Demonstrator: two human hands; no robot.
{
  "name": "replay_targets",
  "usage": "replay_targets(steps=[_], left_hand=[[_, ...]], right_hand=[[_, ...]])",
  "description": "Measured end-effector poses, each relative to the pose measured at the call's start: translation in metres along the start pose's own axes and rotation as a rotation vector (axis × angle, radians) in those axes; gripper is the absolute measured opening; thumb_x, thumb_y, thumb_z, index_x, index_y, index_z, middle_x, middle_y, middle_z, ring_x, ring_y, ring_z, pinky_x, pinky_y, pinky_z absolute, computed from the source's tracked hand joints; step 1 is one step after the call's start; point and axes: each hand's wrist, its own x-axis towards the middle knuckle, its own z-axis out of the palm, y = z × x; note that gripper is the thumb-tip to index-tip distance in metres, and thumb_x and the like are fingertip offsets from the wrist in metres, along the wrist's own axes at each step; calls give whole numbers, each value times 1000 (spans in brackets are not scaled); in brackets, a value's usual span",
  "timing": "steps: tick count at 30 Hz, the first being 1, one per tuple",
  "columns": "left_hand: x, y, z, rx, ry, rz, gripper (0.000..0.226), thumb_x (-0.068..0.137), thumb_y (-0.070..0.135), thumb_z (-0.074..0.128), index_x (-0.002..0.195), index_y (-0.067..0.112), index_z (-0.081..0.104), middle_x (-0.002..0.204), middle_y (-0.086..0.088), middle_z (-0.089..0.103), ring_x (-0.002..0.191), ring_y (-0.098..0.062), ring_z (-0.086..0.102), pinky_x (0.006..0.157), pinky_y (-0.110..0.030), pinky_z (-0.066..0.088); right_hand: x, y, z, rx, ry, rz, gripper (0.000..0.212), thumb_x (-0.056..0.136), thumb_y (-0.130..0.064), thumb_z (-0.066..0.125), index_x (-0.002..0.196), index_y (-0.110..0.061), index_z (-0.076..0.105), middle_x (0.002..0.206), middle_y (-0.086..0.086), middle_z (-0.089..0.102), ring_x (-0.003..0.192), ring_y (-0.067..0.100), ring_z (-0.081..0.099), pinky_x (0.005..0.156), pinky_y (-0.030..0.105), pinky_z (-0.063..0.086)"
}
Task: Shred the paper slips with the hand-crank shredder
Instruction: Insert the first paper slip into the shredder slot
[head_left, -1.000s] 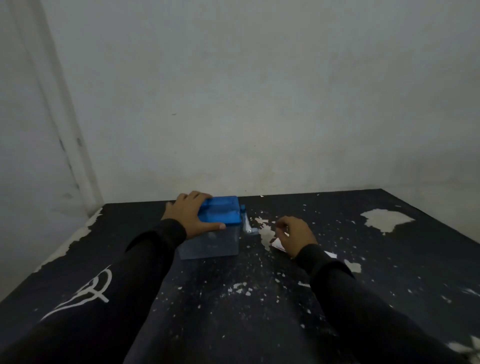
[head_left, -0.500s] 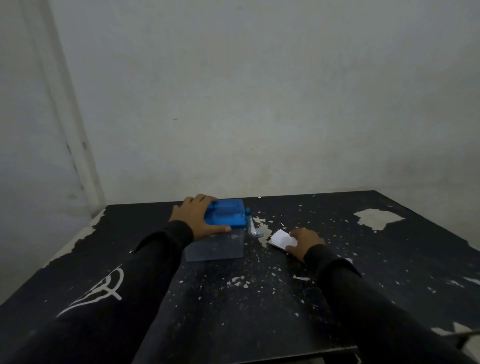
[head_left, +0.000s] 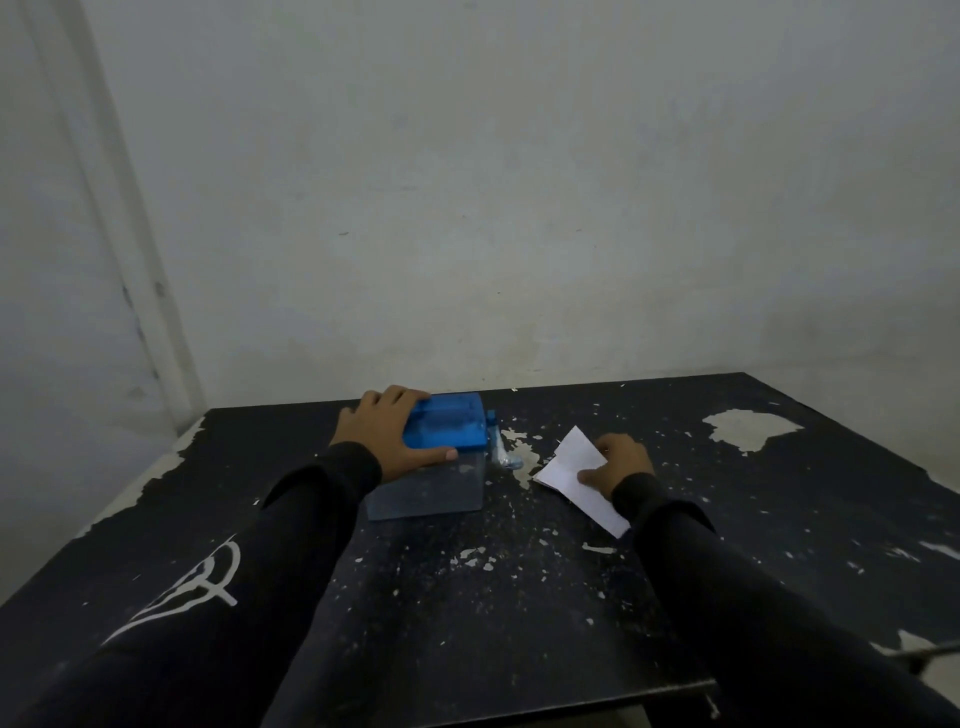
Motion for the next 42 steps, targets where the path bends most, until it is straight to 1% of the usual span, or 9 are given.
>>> replay_targets(steps=[8,15,19,22,26,30,35,40,42], left_hand=[[0,1,0,-1,-9,2,125,48,108,26,150,36,36,150,5,42,132,-25,42,111,-56,35],[-1,0,-11,-86,-65,-16,139,35,114,19,151,39,37,154,6,41,137,-26,39,114,-59,30],[0,-8,-12,-343,-34,-53,111,56,100,42,147,36,48,152,3,49,138,-26,45,115,-57,34],[-1,-10,-13,-535,61,-73,77,71,80,54,132,33,60,137,3,60,126,-21,54,110,-50,43],[-4,-8,-17,-646,260,9,16,91,27,73,104,21,67,104,5,70,101,-11,64,99,-43,52],[-7,-4,-27,-796,204,30,19,89,29,78,103,29,65,93,5,75,95,-4,69,88,-27,55],[-1,-8,-30,-879,207,36,17,87,12,79,101,19,73,98,-1,76,93,-8,72,82,-25,59],[4,-17,-25,-906,327,-81,14,87,4,77,93,16,74,93,-2,75,87,-15,71,80,-25,58],[6,-23,-22,-908,368,-133,14,86,3,77,92,14,71,92,-4,73,85,-16,68,81,-27,58]], right_hand=[[-5,3,-1,59,50,-43,37,95,-29,68,127,-9,65,126,12,68,113,29,65,100,44,52],[-15,-31,-16,188,117,-283,39,101,-30,60,132,-7,56,129,12,62,112,27,59,89,34,46],[-27,-67,-21,418,135,-431,46,96,-26,67,134,-22,42,116,1,57,101,21,59,83,35,51],[-32,-99,-14,457,128,-516,26,98,-22,64,118,-21,48,106,-3,57,98,23,60,85,40,54],[-32,-135,0,469,42,-571,18,99,-21,62,114,-11,63,117,0,61,109,21,59,90,29,47],[-37,-166,12,512,-81,-563,30,98,-12,62,128,-11,60,127,1,54,107,19,56,88,27,51],[-34,-186,21,605,-252,-559,55,90,6,65,141,-9,52,136,17,57,108,32,66,90,36,59],[-38,-186,32,539,-133,-580,61,89,-8,73,142,-20,46,118,8,64,87,17,66,71,19,56],[-38,-180,37,442,-54,-599,58,88,-17,76,139,-20,49,114,2,65,93,11,62,81,19,53]])
